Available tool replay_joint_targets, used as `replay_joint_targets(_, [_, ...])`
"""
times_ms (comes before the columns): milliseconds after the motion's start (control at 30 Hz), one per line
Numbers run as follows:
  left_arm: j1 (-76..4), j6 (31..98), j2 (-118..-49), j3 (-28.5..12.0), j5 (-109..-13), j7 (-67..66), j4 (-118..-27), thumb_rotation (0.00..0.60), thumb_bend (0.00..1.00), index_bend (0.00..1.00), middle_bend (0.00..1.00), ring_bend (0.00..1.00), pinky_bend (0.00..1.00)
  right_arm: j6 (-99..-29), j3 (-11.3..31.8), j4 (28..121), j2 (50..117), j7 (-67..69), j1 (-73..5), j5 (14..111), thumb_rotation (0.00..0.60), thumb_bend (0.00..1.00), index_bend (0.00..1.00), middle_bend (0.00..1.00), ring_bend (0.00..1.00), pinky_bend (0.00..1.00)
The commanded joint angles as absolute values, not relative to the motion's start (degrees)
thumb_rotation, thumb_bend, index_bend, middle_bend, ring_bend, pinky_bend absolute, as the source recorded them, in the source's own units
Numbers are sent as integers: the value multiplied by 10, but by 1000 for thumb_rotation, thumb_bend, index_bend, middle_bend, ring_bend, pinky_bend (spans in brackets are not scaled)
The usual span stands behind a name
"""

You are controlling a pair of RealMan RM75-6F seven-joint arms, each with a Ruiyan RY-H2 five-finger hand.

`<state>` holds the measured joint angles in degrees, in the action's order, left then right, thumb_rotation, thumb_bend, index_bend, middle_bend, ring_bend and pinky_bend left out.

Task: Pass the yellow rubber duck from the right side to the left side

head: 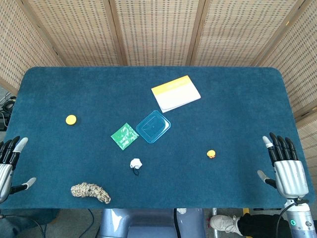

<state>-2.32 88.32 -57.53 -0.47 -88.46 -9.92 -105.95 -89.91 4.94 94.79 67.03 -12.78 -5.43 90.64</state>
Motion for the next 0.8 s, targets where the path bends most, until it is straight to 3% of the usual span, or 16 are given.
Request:
replay_joint_targets(33, [-24, 883, -576, -5, -888, -96, -1057, 600, 22, 0, 0, 0, 0, -895, 48, 950, 671, -126, -55, 906, 600, 0, 0, 0, 0, 0])
replay_joint_targets(200, [-29, 876, -581, -6, -892, -90, -1051, 600, 21, 0, 0, 0, 0, -856, 41, 948, 677, -101, -71, 902, 600, 0, 18, 0, 0, 0])
replay_joint_targets(400, [-35, 865, -586, -7, -888, -97, -1048, 600, 23, 0, 0, 0, 0, -756, 46, 945, 683, -68, -125, 881, 600, 0, 220, 0, 0, 0])
replay_joint_targets(533, [-39, 855, -589, -9, -878, -104, -1049, 600, 25, 0, 0, 0, 0, -685, 59, 949, 688, -55, -166, 851, 600, 3, 298, 0, 0, 0])
replay_joint_targets(800, [-47, 838, -594, -14, -857, -114, -1048, 600, 27, 0, 0, 0, 0, -582, 101, 933, 746, -137, -242, 738, 600, 144, 336, 0, 0, 0])
